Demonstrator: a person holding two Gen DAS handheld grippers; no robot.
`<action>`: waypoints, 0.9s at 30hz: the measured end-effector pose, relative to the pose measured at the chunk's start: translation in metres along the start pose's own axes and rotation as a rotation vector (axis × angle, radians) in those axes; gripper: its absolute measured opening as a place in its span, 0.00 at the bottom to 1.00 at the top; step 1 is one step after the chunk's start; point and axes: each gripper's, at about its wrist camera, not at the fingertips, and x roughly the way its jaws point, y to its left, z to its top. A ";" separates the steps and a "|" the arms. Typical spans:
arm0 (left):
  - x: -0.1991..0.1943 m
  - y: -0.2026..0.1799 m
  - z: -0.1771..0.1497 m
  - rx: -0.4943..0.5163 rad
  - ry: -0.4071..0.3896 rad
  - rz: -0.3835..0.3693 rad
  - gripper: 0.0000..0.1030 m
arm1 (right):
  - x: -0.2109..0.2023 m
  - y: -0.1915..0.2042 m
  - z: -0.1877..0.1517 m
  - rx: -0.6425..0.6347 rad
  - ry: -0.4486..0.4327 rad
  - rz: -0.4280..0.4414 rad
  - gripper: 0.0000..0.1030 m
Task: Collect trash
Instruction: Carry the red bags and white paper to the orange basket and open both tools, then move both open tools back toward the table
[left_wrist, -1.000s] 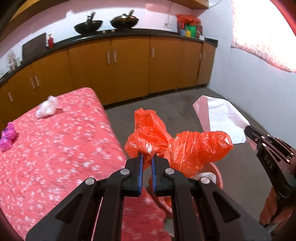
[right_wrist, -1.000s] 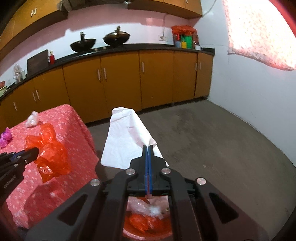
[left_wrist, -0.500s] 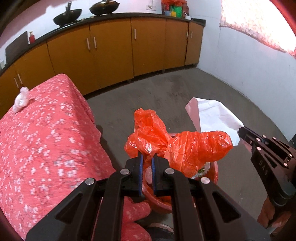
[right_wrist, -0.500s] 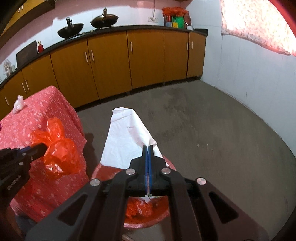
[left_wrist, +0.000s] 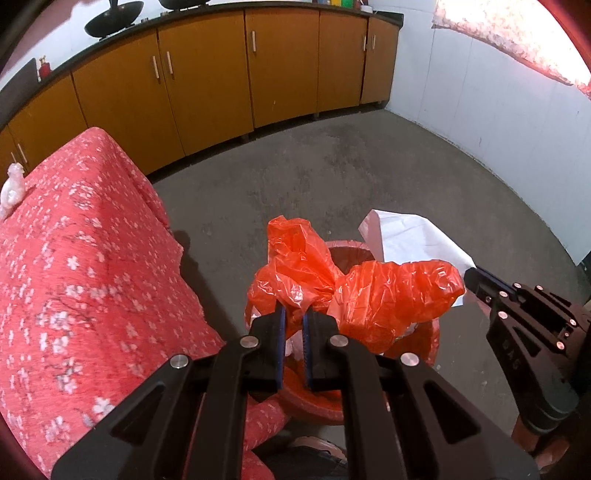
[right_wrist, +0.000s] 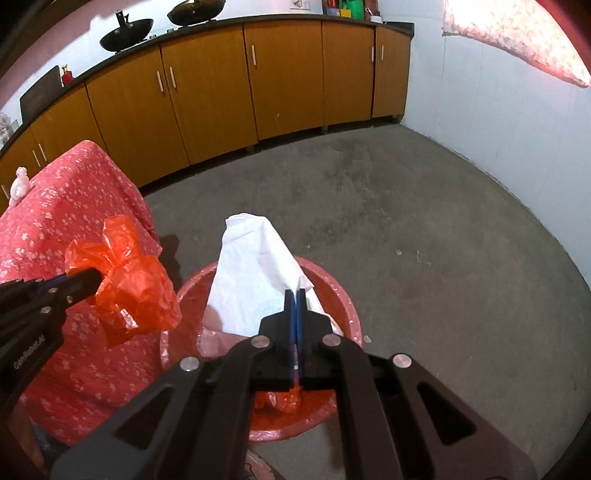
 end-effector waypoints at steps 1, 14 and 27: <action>0.001 0.000 0.000 0.000 0.002 0.000 0.07 | 0.002 -0.001 0.000 0.000 0.003 0.002 0.03; 0.022 -0.011 0.004 0.004 0.048 -0.013 0.14 | 0.017 -0.006 -0.004 0.028 0.041 0.045 0.10; -0.011 0.013 0.012 -0.070 -0.015 -0.034 0.23 | -0.003 -0.013 0.003 0.048 -0.008 0.020 0.28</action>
